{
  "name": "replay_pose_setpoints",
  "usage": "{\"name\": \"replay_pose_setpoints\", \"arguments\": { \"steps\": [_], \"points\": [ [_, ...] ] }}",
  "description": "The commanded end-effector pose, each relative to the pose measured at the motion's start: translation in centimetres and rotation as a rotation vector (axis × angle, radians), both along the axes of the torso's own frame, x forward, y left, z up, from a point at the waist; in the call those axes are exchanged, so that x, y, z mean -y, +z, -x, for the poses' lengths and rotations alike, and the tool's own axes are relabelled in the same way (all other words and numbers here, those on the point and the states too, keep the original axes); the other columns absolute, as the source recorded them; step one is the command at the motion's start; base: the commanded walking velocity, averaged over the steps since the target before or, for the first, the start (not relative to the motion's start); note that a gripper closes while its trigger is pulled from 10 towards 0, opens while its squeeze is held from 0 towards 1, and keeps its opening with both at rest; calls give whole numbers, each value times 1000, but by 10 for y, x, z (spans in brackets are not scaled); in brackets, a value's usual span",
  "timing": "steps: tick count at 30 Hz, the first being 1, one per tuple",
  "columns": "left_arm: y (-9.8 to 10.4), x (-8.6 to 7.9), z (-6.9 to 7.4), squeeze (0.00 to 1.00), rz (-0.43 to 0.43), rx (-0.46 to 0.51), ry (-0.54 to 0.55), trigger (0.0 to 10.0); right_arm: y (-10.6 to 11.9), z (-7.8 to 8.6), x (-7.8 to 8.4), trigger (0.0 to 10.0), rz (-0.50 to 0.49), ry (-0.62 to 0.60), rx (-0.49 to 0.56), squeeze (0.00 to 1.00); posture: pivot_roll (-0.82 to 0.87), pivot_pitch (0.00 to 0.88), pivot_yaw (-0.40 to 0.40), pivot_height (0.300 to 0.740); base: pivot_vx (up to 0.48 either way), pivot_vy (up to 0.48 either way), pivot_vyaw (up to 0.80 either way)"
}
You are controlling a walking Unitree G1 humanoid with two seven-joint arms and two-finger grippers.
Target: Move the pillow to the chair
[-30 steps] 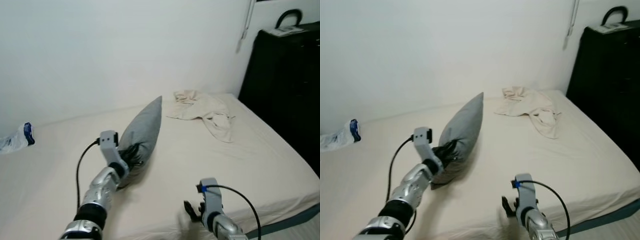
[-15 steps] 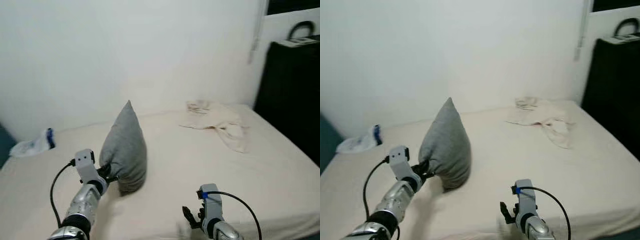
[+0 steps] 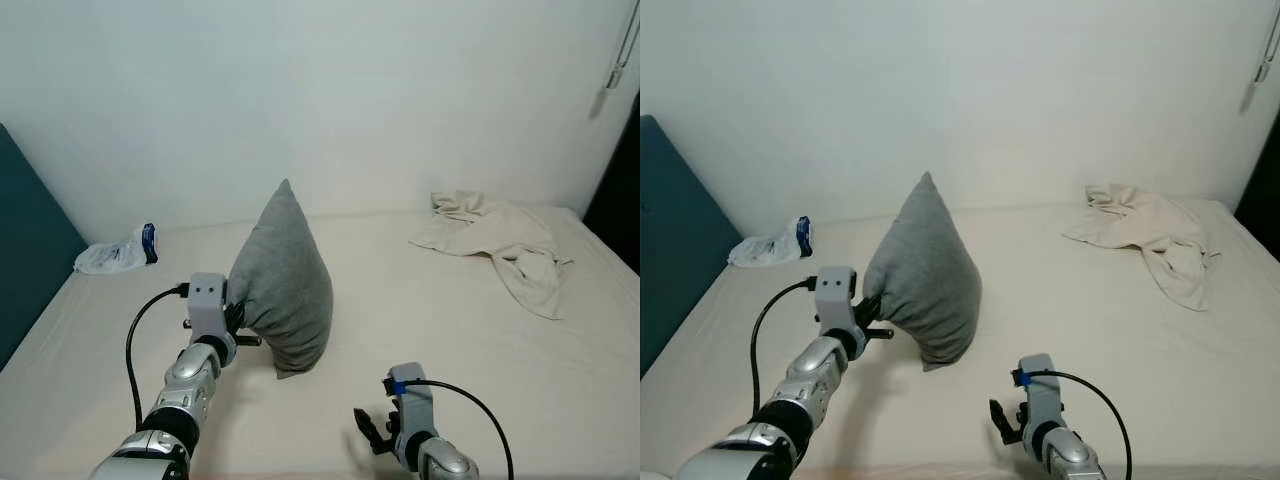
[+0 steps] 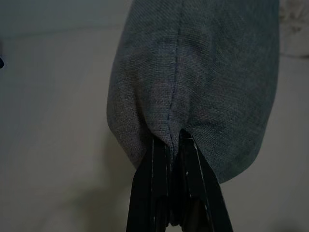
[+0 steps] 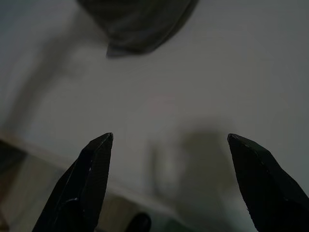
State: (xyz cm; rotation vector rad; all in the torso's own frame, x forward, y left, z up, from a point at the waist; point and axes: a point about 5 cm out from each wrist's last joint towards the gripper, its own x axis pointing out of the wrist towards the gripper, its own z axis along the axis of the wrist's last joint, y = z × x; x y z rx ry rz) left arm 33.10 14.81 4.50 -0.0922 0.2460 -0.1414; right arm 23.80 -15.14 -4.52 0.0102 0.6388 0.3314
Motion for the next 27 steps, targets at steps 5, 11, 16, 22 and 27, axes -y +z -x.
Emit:
{"name": "replay_pose_setpoints", "arguments": {
  "steps": [5, 11, 16, 22, 27],
  "points": [
    [-86, 19, 78, 0, -138, -414, -180, 10000, -33, 45, 15, 10000, 113, -50, -247, 0, -119, 0, 69, 740, 0, 0, 753],
    [-128, 6, 142, 0, -107, -669, -102, 10000, -44, 70, 37, 10000, 85, -198, -352, 0, -126, 0, 38, 740, 0, 0, 752],
    [-131, 11, 150, 0, -43, -677, -87, 10000, -45, 75, 40, 10000, 84, -193, -356, 0, -108, 0, 18, 740, 0, 0, 751],
    [-131, 14, 150, 0, -13, -672, -66, 10000, -45, 73, 37, 10000, 98, -147, -349, 0, -97, 0, 5, 740, 0, 0, 753],
    [-127, 11, 142, 0, -5, -653, -43, 10000, -43, 69, 32, 10000, 90, -117, -341, 0, -86, 0, 10, 740, 0, 0, 753]
  ]
}}
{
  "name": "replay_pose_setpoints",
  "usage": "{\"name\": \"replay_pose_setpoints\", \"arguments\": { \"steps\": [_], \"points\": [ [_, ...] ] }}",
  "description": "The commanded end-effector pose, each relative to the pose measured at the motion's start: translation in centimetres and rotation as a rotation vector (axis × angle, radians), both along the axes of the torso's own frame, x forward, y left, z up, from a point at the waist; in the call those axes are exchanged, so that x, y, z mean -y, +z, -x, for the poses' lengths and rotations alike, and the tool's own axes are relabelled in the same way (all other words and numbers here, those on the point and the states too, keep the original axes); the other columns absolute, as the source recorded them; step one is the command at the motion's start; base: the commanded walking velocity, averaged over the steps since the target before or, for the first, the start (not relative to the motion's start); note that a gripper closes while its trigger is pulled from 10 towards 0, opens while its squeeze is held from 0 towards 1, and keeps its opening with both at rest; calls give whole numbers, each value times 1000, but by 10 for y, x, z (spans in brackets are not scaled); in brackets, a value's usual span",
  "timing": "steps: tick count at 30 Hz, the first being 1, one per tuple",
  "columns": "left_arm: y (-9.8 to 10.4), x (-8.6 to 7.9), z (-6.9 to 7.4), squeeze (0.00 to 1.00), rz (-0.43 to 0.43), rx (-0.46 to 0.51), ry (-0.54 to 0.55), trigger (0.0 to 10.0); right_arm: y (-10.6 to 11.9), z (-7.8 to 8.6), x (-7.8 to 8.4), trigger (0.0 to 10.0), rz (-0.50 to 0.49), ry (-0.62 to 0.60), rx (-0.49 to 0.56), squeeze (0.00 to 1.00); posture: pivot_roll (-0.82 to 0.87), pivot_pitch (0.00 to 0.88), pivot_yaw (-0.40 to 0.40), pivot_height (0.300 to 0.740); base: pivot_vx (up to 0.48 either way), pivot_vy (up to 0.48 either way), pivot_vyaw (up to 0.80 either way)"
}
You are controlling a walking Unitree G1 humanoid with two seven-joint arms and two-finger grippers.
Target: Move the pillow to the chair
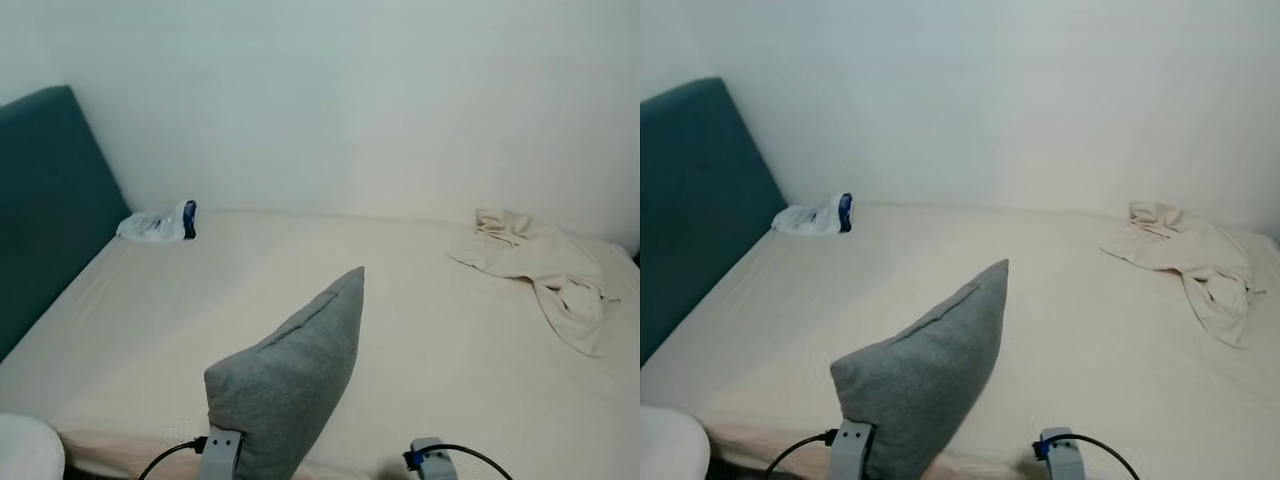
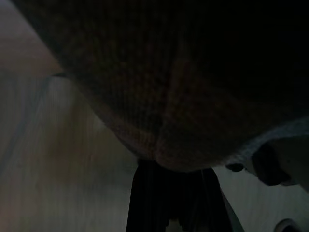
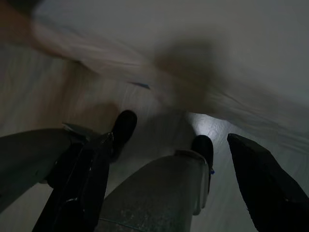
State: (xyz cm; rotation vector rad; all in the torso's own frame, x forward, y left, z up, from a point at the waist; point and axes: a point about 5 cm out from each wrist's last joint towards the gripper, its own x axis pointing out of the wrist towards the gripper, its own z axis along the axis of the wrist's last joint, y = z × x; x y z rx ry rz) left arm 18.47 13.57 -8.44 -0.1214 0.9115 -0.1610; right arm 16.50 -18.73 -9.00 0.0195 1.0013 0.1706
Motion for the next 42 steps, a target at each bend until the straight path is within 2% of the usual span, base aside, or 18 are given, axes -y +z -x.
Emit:
{"name": "replay_pose_setpoints", "arguments": {
  "steps": [1, 7, 22, 31, 34, 38, 42],
  "points": [
    [3, -4, -7, 0, -7, 14, 22, 10000, 1, -4, -5, 10000, -9, 20, 15, 0, -86, 0, 11, 740, 0, 0, 750],
    [5, -16, -11, 0, -25, 20, 68, 10000, 2, -5, -7, 10000, -11, 44, 17, 0, -86, 0, 18, 740, 0, 0, 751],
    [4, -16, -9, 0, -28, 7, 81, 10000, 3, -8, -13, 10000, -18, 109, 30, 0, -86, 0, 24, 740, 0, 0, 751],
    [2, -18, -5, 0, -36, -9, 76, 10000, 4, -9, -23, 10000, -25, 221, 43, 0, -87, 0, 33, 740, 0, 0, 754],
    [1, -18, -4, 0, -35, -12, 78, 10000, 5, -10, -27, 10000, -53, 254, 47, 0, -85, 0, 36, 740, 0, 0, 756],
    [2, -18, -5, 0, -32, -11, 77, 10000, 7, -10, -38, 10000, -115, 375, 47, 0, -86, 0, 40, 740, 0, 0, 753],
    [2, -18, -5, 0, -31, -12, 75, 10000, 8, -11, -43, 10000, -140, 420, 50, 0, -86, 0, 40, 740, 0, 0, 753]
  ]
}}
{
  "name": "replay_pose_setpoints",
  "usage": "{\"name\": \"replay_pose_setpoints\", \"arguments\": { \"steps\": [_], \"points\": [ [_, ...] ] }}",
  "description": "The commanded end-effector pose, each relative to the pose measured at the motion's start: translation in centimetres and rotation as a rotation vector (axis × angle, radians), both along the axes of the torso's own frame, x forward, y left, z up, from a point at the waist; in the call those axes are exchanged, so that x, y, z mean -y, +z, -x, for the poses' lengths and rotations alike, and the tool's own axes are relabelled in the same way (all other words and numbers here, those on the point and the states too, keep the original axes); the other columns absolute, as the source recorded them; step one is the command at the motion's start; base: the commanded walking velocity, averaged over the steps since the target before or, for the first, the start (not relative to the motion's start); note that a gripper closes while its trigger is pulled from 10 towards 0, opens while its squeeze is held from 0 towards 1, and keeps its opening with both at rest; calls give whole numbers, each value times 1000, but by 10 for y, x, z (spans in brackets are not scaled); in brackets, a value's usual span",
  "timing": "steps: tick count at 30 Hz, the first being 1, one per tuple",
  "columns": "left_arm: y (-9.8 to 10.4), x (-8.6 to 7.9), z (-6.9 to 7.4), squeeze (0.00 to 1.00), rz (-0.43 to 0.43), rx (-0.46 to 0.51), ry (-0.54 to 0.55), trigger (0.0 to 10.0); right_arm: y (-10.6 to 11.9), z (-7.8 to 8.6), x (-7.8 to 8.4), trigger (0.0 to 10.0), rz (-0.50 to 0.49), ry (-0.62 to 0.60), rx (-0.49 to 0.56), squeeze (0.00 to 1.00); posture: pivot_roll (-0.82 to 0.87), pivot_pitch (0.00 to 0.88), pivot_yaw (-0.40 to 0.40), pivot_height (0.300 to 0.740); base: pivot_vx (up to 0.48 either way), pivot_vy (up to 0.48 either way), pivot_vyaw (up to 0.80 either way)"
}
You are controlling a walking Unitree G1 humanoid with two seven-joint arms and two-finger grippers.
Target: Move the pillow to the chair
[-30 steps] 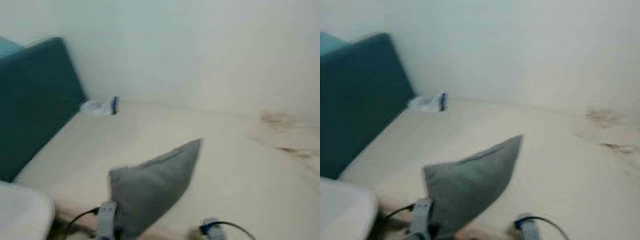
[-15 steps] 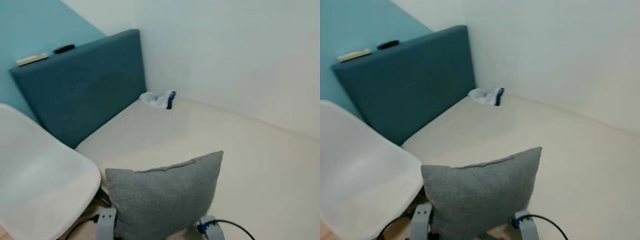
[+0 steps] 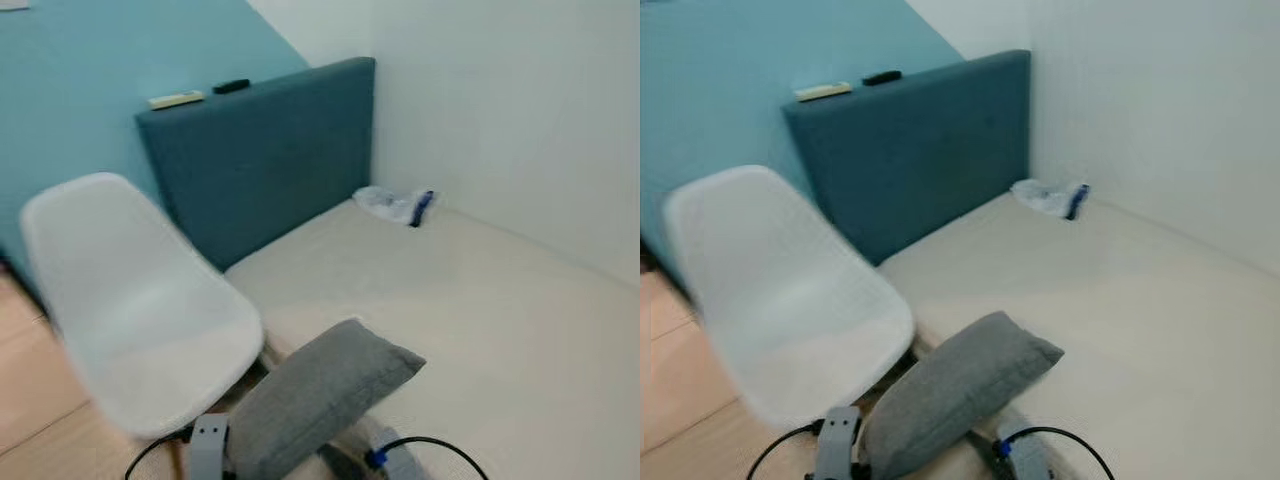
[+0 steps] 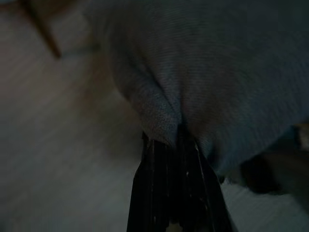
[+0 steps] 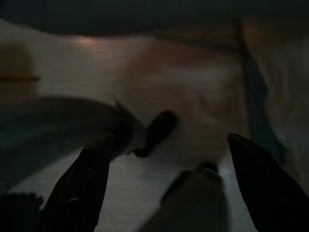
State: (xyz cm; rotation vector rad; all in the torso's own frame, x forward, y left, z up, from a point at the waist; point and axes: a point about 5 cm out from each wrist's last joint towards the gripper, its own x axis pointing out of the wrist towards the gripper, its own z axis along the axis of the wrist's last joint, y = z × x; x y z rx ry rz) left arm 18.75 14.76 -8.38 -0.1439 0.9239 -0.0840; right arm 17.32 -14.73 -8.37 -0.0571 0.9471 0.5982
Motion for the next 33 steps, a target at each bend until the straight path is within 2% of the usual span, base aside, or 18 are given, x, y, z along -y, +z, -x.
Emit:
{"name": "replay_pose_setpoints", "arguments": {
  "steps": [1, 3, 6, 11, 22, 33],
  "points": [
    [1, -5, -2, 0, -13, 4, 0, 10000, 2, -4, -4, 10000, -16, 31, 14, 0, -84, 0, 39, 740, 0, 0, 750],
    [1, -5, -2, 0, -10, 3, 0, 10000, 3, -5, -5, 10000, -28, 34, 15, 0, -83, 0, 40, 740, 0, 0, 750],
    [1, -4, -2, 0, -2, -2, -1, 10000, 6, -7, -11, 10000, -100, 82, 0, 0, -87, 0, 41, 740, 0, 0, 754],
    [-1, -6, 1, 0, -20, -13, -6, 10000, 8, -6, -17, 10000, -138, 144, -13, 0, -88, 0, 39, 740, 0, 0, 750],
    [-2, -11, 4, 0, -38, -22, 13, 10000, 7, -2, -18, 10000, -154, 155, -23, 0, -91, 0, 38, 740, 0, 0, 752],
    [-3, -10, 5, 0, -38, -29, 15, 10000, 6, 0, -19, 10000, -152, 166, -31, 0, -96, 0, 35, 740, 0, 0, 753]
  ]
}}
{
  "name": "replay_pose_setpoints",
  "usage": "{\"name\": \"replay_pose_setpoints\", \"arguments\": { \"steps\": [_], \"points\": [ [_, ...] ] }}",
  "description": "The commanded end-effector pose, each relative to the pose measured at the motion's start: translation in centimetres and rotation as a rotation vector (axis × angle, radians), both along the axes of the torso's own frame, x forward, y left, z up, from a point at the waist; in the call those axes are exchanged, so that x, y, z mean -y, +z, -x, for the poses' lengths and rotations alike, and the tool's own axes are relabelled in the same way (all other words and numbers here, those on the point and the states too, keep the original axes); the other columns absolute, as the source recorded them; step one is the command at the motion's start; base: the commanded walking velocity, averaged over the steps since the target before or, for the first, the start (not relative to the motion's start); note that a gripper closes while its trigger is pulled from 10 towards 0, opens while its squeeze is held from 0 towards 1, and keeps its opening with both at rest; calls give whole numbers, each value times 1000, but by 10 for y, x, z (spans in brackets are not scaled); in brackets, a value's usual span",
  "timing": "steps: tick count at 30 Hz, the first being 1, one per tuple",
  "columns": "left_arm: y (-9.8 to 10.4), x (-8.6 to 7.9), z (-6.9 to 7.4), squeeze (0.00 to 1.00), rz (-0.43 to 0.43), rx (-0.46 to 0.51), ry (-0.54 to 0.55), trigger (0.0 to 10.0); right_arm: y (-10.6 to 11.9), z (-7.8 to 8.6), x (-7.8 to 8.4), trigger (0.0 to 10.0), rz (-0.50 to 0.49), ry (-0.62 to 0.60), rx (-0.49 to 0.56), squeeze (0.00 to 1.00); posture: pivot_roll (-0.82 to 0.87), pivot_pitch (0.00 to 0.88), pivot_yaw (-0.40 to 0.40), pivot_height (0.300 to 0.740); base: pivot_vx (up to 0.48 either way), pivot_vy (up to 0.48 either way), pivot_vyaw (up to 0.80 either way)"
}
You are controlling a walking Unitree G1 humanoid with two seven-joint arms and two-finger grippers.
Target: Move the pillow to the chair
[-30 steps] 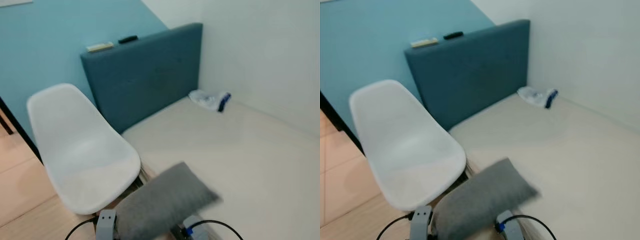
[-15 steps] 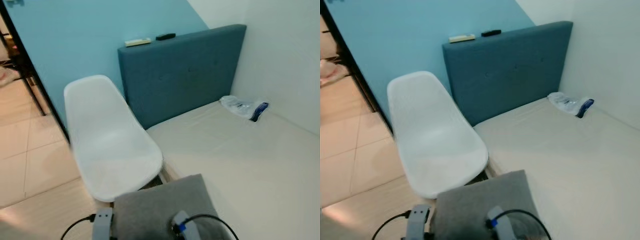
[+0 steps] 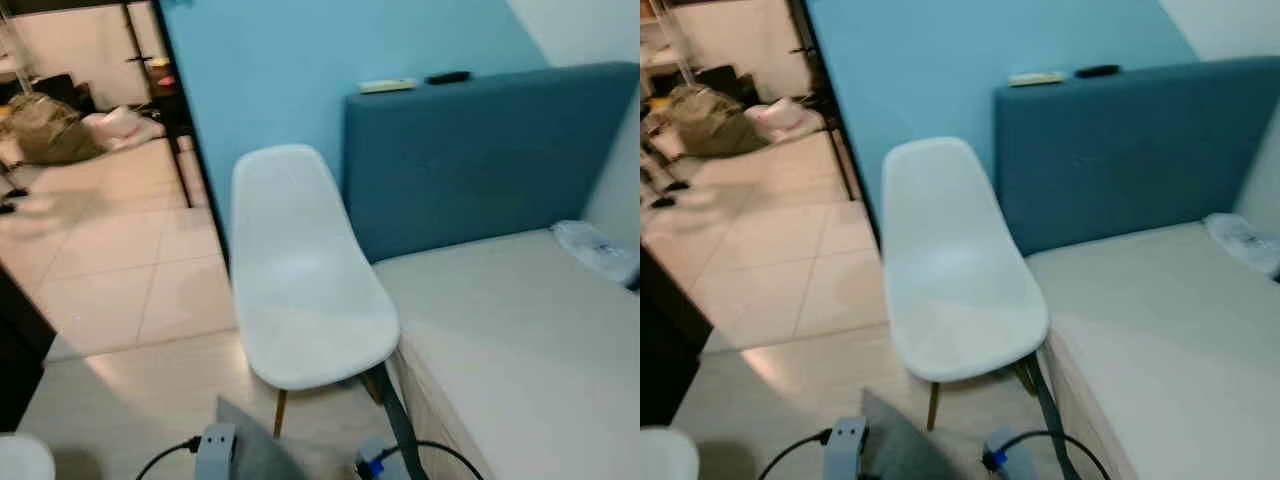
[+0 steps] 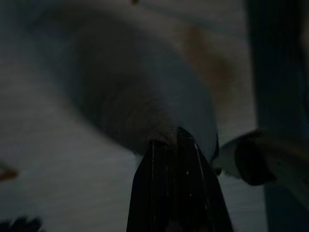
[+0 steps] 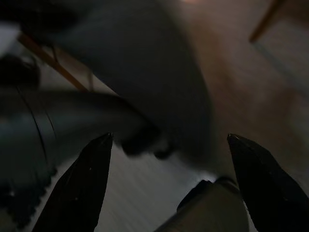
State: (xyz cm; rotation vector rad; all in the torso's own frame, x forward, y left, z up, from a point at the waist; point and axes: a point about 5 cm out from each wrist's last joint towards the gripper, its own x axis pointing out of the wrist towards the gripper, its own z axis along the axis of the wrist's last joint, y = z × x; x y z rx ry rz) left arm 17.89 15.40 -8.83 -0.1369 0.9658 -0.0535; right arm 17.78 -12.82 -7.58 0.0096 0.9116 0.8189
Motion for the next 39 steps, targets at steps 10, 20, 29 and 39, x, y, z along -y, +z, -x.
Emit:
{"name": "replay_pose_setpoints", "arguments": {
  "steps": [10, 20, 29, 39],
  "points": [
    [1, -6, -2, 0, -40, 6, -2, 10000, -3, 6, 3, 10000, 19, 18, -23, 0, -90, 0, 25, 740, 0, 0, 751],
    [2, -4, -5, 0, -33, 18, 8, 10000, -4, 6, 7, 10000, 48, -10, -15, 0, -91, 0, 29, 740, 0, 0, 753],
    [6, 3, -11, 0, -14, 44, -25, 10000, -7, 6, 18, 10000, 112, -112, -11, 0, -96, 0, 37, 740, 0, 0, 750],
    [0, 6, 0, 0, -17, 1, -40, 10000, -13, 12, 40, 10000, 249, -265, -30, 0, -87, 0, -73, 740, 0, 0, 755]
  ]
}}
